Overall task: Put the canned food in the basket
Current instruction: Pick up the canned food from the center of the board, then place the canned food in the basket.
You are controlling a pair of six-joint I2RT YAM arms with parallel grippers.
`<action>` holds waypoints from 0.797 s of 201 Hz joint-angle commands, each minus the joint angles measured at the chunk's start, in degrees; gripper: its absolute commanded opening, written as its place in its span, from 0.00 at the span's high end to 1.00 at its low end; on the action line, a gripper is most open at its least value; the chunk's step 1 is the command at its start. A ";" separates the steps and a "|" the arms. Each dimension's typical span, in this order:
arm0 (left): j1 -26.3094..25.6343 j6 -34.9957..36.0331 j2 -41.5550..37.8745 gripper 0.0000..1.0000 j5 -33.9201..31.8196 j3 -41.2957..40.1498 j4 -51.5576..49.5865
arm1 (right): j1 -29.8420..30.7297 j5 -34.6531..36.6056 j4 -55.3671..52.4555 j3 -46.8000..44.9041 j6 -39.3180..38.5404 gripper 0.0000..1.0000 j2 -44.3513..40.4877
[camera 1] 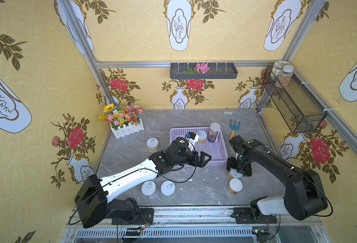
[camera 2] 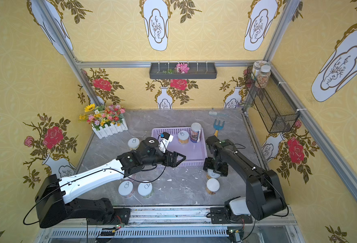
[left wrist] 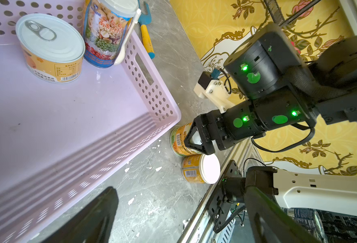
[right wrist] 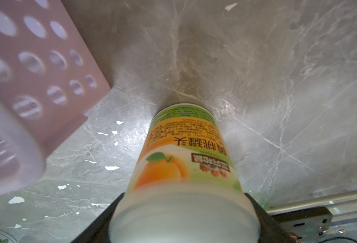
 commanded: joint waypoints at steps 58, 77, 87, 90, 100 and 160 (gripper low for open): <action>0.04 -0.72 1.27 0.00 -2.93 1.10 -0.94 | 0.75 7.45 -9.86 5.94 1.29 0.25 -5.55; 0.12 -1.40 0.84 0.00 -5.20 1.30 -0.76 | 1.01 9.69 -13.14 8.61 1.22 0.25 -6.61; 0.28 -1.43 0.70 0.00 -5.65 1.40 -0.57 | 1.28 10.34 -14.54 10.13 0.78 0.24 -6.82; 0.35 -1.48 0.66 0.00 -5.68 1.49 -0.50 | 1.38 10.47 -14.90 10.73 0.54 0.25 -6.82; 0.63 -1.72 0.72 0.00 -5.59 1.52 -0.35 | 1.63 10.55 -15.73 12.02 0.18 0.24 -6.73; 3.38 -3.39 -2.47 0.00 -5.47 -1.46 1.42 | 8.00 10.90 -15.76 21.76 -0.58 0.24 -2.00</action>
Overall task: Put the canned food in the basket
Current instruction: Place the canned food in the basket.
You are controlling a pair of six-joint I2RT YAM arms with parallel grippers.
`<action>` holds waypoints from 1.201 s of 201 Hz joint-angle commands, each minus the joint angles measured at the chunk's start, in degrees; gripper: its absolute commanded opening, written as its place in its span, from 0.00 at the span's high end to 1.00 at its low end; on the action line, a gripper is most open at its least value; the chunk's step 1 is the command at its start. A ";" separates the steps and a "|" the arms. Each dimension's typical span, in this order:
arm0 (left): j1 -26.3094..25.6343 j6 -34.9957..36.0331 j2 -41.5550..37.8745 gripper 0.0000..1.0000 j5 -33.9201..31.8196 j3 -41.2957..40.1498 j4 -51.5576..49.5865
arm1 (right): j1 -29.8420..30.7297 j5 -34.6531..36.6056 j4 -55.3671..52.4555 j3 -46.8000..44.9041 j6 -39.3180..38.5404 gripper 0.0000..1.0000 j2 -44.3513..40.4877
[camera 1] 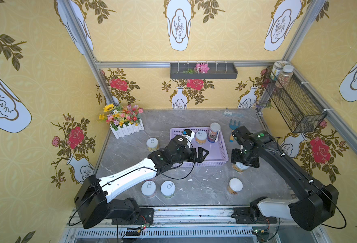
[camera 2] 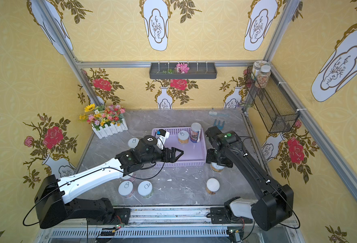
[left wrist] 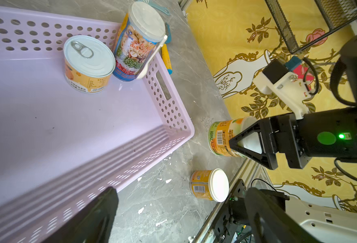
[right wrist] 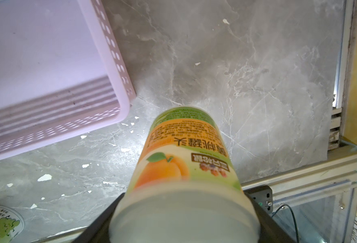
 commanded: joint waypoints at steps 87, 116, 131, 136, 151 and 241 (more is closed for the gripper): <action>6.69 -2.91 -8.33 0.00 -1.24 -6.35 1.97 | 7.29 1.38 4.08 18.65 -3.95 0.24 17.73; 8.82 -5.27 -10.51 0.00 1.03 -9.71 4.99 | 7.20 0.69 6.51 20.89 -7.22 0.24 22.08; 9.98 -6.52 -11.40 0.00 2.16 -11.26 6.64 | 6.96 0.35 7.73 22.08 -9.67 0.24 24.21; 10.44 -6.89 -11.57 0.00 2.60 -11.78 7.27 | 6.90 0.26 8.47 22.17 -10.65 0.24 24.84; 11.60 -7.99 -11.89 0.00 4.20 -12.90 8.74 | 6.40 0.03 9.93 23.15 -13.46 0.25 27.05; 12.20 -7.20 -11.20 0.00 4.88 -12.63 7.35 | 5.00 2.93 14.78 26.92 -21.39 0.26 36.78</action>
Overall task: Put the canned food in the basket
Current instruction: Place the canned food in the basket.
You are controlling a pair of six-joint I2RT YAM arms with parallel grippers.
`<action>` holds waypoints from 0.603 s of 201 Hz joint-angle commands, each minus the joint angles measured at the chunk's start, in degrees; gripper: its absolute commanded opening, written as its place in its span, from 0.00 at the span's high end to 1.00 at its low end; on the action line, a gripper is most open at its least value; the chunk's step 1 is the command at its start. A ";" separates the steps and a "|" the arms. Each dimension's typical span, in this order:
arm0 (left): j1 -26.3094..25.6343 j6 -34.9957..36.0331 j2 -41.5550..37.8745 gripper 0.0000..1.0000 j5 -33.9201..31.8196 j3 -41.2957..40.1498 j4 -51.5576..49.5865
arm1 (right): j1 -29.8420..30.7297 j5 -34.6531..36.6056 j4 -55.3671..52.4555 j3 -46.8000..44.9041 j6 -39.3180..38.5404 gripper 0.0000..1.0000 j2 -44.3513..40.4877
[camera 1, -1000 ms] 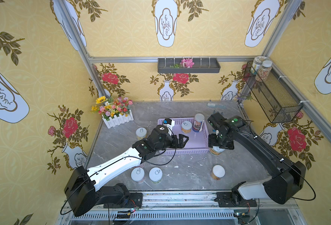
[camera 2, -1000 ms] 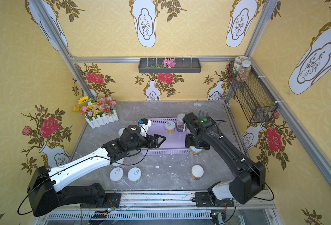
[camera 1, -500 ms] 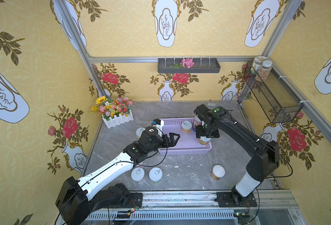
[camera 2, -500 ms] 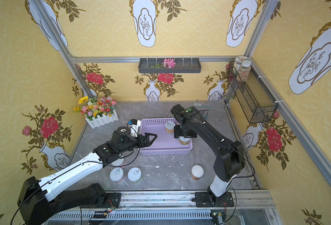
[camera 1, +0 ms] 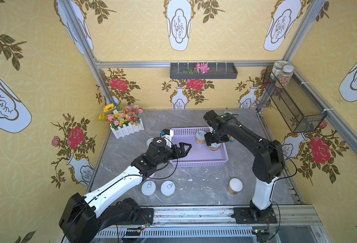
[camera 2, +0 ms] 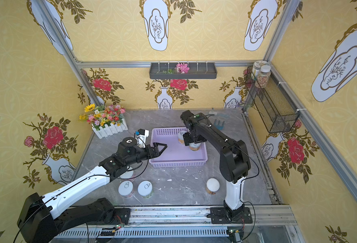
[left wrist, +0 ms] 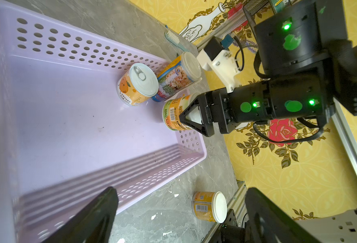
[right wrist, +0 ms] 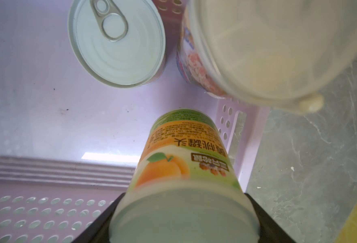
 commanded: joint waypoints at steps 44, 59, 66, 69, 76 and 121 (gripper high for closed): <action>0.09 0.38 0.53 0.00 0.99 0.35 -0.14 | -0.77 3.88 3.86 0.88 -1.58 0.26 5.08; 0.05 0.79 0.89 0.00 0.95 0.67 -0.78 | -0.86 4.85 4.59 0.79 -1.69 0.26 5.69; 0.09 0.90 0.98 0.00 0.88 0.84 -1.05 | -0.93 5.34 5.07 0.61 -1.88 0.26 5.79; 0.09 0.88 1.01 0.00 0.87 0.91 -1.12 | -0.93 5.56 5.22 0.61 -1.97 0.26 5.93; 0.09 1.00 1.15 0.00 1.00 0.93 -1.08 | -1.00 5.95 5.60 0.53 -2.19 0.26 6.06; 0.09 1.18 1.51 0.00 1.12 1.20 -1.26 | -2.02 6.16 7.29 0.47 -2.83 0.26 8.11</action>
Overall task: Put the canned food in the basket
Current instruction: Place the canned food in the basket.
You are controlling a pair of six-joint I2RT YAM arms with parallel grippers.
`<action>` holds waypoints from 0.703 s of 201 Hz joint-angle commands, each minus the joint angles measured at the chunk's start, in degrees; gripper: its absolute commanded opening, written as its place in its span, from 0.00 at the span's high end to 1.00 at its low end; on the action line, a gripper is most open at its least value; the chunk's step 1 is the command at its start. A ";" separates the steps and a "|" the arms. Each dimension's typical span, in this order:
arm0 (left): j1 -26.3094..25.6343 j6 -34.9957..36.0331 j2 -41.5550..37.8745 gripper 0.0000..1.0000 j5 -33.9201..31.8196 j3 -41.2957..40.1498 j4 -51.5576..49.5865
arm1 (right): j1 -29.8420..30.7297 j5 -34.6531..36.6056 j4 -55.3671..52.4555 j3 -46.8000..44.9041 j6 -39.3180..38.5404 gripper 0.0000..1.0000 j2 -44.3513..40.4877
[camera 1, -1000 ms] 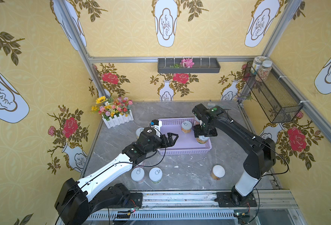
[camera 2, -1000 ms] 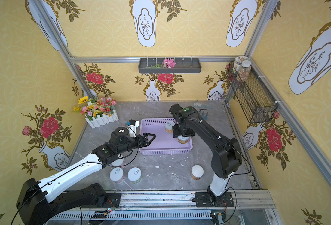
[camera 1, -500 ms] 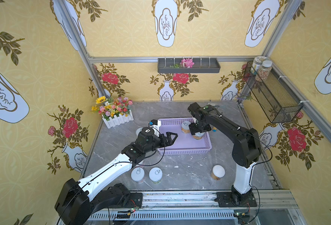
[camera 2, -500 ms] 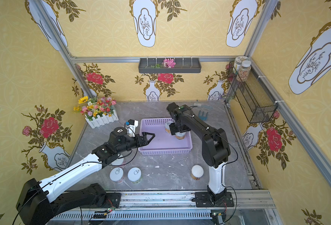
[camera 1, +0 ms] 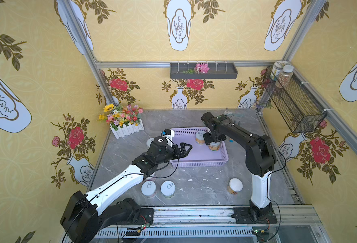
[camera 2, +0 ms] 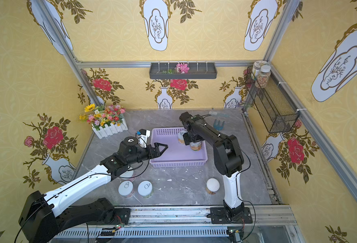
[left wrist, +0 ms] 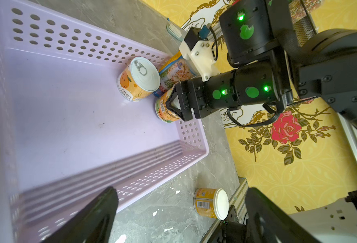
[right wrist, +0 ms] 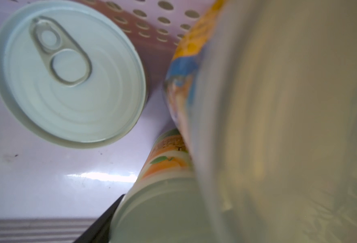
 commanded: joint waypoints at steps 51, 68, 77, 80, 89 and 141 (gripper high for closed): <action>0.08 1.14 0.35 0.00 0.17 0.28 -0.23 | -0.86 1.35 1.25 -0.49 -0.85 0.25 2.76; 0.09 1.23 0.31 0.00 -0.02 0.21 -0.40 | -0.92 1.44 1.30 -1.48 -0.66 0.23 2.68; 0.09 1.26 0.29 0.00 -0.10 0.13 -0.51 | -1.01 1.53 1.40 -2.09 -0.45 0.22 2.44; 0.09 1.30 0.29 0.00 -0.06 0.06 -0.55 | -1.06 1.53 1.42 -2.29 -0.41 0.21 2.37; 0.09 1.38 0.38 0.00 -0.09 0.03 -0.49 | -1.17 1.53 1.51 -2.80 -0.26 0.18 2.16; 0.09 1.27 0.14 0.00 -0.27 -0.39 -0.60 | -1.63 1.74 1.25 -3.22 0.32 0.04 1.45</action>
